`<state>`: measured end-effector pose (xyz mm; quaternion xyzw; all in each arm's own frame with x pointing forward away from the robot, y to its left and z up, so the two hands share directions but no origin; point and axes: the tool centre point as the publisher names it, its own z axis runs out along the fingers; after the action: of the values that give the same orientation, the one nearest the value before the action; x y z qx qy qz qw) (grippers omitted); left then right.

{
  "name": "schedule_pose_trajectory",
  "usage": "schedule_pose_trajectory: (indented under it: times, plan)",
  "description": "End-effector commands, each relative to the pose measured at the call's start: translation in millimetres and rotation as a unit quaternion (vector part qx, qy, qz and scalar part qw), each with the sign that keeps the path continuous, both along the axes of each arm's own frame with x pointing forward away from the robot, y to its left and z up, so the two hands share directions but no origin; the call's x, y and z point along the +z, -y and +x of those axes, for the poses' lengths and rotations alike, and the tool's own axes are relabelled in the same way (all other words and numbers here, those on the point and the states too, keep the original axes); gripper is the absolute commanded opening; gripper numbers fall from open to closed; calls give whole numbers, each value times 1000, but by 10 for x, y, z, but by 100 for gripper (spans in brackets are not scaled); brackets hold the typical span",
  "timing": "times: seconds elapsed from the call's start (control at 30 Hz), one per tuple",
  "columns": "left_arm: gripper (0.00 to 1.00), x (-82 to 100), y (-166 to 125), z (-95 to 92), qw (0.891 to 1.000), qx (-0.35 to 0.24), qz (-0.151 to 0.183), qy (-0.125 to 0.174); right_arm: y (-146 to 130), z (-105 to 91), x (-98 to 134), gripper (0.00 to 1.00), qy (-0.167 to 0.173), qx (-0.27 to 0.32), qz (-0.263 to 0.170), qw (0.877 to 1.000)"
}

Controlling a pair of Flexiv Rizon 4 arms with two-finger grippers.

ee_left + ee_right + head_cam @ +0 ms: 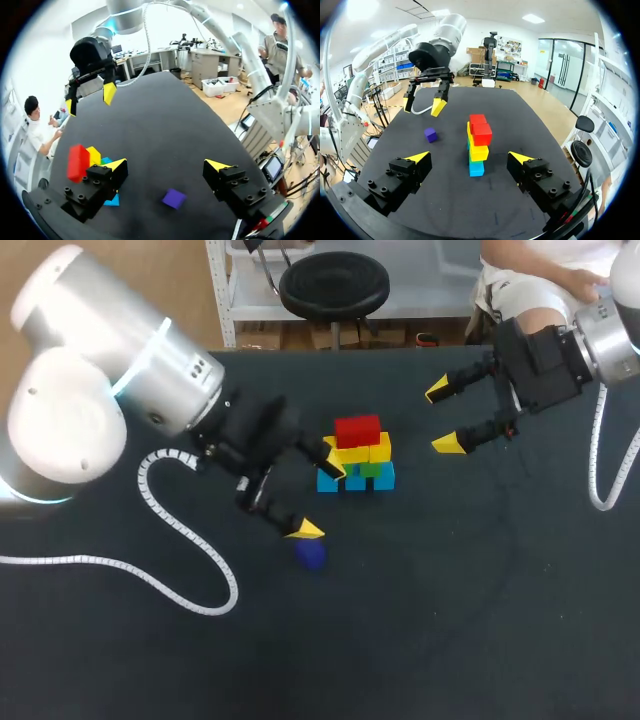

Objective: Place the blue cubes, place green cubes on the blue cubes, place the yellow cubes on the green cubes, then place the red cubes on the yellow cubes, and place purple cube on the red cubes.

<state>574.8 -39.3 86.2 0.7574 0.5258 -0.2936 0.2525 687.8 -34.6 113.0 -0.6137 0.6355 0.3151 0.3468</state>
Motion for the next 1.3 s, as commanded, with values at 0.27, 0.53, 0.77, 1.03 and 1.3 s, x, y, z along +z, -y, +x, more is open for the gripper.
schedule_pose_trajectory:
  times: [0.27, 0.53, 0.77, 1.03, 1.3]
  plan:
    - [100, -222, -112, -238, 998, -44, 36, -22, 3, -8, 1, 100, 1, 0, 1, 1000]
    - [100, -423, -277, -355, 997, -51, 41, -42, 3, -8, 1, 100, 1, 0, 1, 1000]
    - [92, -509, -360, -92, 995, -79, 32, -42, 3, -8, 1, 100, 1, 0, 1, 1000]
    - [100, -584, -251, 91, 993, -90, 46, -67, 3, -8, 1, 100, 1, 0, 1, 1000]
    - [100, -601, -232, 110, 993, -73, 41, -77, 3, -8, 1, 100, 1, 0, 1, 1000]
